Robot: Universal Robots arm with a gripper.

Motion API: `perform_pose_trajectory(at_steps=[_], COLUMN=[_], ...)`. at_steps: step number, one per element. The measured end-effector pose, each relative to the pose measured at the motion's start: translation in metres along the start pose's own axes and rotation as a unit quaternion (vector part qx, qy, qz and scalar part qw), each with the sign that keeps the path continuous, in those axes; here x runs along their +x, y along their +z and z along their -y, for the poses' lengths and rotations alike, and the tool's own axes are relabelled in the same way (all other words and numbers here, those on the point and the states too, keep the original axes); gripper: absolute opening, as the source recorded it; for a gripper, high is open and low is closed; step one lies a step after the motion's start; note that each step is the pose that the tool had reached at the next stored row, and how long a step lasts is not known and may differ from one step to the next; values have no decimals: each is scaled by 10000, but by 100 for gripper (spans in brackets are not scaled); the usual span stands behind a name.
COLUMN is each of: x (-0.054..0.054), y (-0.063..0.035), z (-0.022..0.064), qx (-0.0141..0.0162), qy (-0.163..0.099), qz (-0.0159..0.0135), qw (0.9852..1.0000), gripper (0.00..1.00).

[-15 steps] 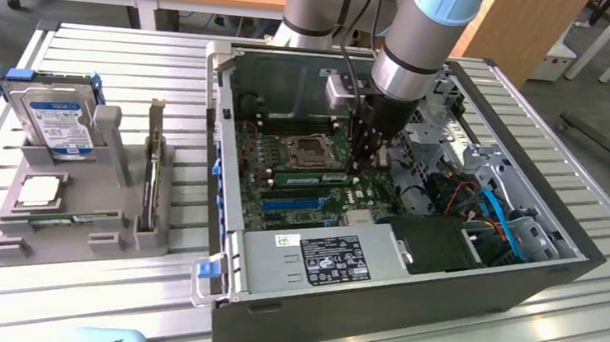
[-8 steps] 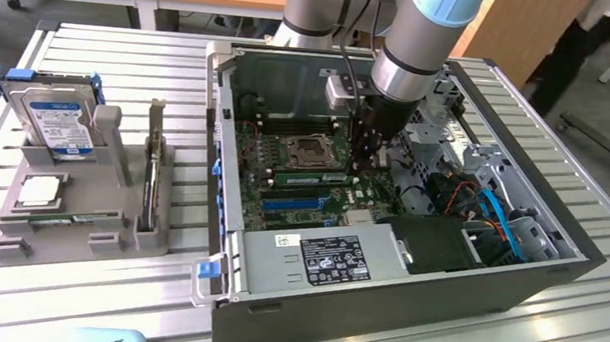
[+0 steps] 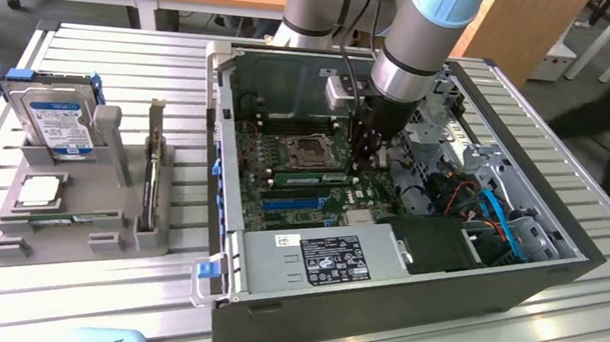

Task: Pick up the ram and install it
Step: 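Press down the ram until it locks into place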

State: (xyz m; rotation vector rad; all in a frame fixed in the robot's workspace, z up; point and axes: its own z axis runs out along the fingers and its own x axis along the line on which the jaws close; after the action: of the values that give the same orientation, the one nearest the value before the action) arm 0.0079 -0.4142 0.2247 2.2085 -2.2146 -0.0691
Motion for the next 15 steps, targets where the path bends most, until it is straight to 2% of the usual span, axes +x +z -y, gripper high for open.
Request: perform_pose_trajectory(at_steps=[15], x=[0], y=[16], z=[0], qx=[-1], qy=[0], qz=[-1], qw=[10000], gripper=[10])
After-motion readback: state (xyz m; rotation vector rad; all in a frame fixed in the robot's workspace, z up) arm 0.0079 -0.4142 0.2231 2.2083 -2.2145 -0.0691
